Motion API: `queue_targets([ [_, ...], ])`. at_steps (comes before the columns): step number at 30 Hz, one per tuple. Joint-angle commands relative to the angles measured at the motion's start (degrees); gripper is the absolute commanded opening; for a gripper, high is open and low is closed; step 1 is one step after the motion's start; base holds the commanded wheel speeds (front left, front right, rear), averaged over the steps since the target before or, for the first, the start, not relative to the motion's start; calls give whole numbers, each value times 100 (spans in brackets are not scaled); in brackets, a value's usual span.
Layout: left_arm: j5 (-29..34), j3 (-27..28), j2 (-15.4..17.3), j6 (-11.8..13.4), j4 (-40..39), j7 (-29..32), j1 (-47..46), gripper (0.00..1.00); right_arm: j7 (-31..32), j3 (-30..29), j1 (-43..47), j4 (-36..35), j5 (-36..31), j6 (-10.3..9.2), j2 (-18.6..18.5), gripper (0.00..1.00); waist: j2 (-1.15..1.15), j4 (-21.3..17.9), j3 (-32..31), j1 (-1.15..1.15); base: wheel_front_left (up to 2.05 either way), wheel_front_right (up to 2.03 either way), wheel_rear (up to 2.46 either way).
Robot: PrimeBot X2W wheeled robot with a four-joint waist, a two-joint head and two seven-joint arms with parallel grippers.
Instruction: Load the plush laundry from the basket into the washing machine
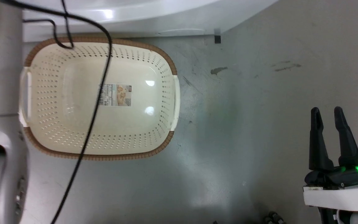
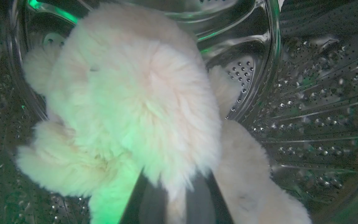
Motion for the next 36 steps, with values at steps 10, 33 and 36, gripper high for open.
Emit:
queue_targets([
  [10,24,93,257,-18,437,-34,-955,0,-24,18,40,-249,117,5,-11,100,0,-263,449,0,0,0,0],
  [33,21,-149,291,-159,1536,-14,-2078,100,-24,80,247,-439,270,5,-11,100,0,-404,880,0,0,0,0],
  [36,-18,-156,264,-168,1649,-21,-2089,100,-24,66,218,-435,231,5,-11,100,0,-364,854,0,0,0,0],
])
